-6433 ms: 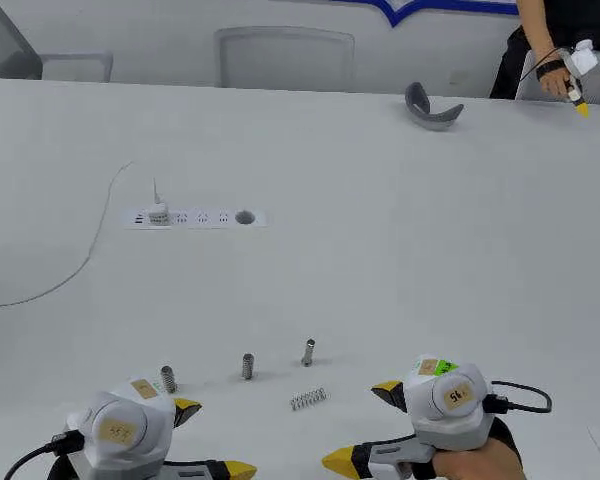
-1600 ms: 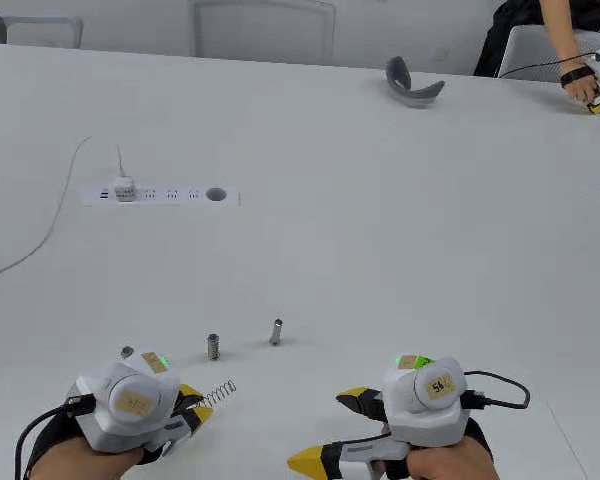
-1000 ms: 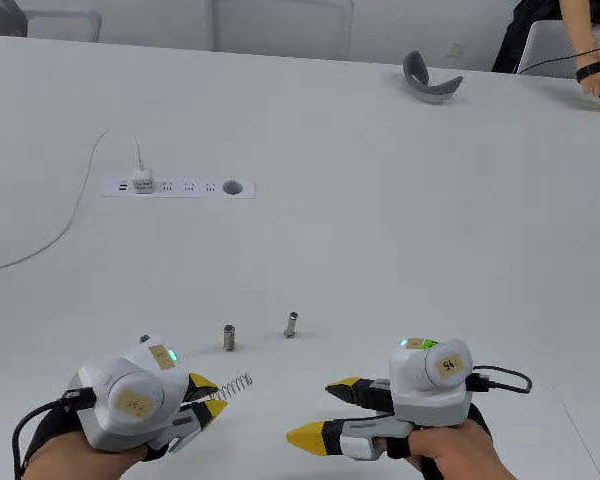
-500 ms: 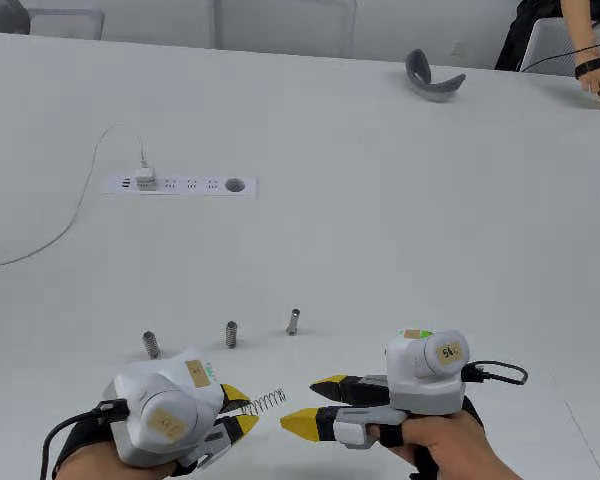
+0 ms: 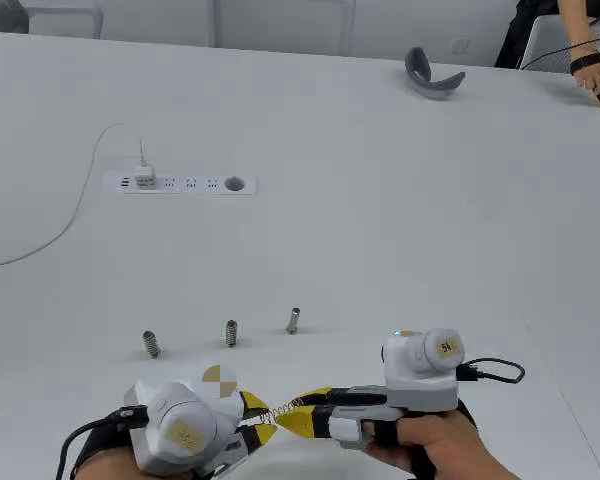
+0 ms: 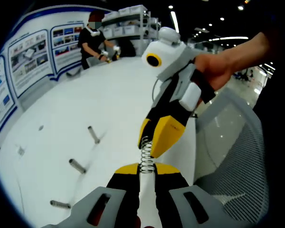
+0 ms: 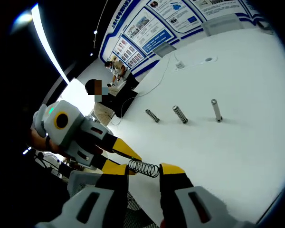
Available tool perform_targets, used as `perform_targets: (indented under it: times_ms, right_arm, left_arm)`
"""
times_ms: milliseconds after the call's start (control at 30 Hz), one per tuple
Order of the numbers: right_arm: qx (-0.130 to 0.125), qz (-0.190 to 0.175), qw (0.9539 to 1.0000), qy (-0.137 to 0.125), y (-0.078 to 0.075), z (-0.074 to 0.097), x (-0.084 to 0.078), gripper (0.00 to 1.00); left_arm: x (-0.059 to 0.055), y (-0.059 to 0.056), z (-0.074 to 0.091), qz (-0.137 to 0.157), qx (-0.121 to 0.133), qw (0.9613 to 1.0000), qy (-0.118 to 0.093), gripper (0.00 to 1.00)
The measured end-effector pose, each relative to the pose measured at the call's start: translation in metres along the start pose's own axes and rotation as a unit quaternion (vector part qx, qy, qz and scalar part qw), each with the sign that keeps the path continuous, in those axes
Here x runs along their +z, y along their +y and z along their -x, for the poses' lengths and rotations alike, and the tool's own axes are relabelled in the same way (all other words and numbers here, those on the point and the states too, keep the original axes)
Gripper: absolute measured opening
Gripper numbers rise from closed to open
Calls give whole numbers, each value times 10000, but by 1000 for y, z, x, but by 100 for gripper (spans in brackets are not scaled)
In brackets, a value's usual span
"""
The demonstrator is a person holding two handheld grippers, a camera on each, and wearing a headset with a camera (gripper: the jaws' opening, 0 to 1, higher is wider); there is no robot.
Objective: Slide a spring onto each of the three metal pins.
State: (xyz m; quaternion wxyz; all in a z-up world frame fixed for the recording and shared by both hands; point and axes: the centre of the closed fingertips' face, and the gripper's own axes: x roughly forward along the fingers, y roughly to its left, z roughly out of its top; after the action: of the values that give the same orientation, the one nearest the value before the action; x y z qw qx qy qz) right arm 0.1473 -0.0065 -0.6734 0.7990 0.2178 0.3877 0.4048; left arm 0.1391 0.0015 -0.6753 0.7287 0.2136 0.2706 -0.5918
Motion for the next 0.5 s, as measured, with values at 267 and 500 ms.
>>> perform_targets:
  times_ms: [267,500]
  right_arm:
    - [21,-42,10000,21,0,2,0,23]
    - [92,-34,9999,48,4,3,3,20]
  left_arm:
    - [-3,-1,-1,-22,-40,10000,29,10]
    - [-5,-1,-2,-53,-70,9999,71,10]
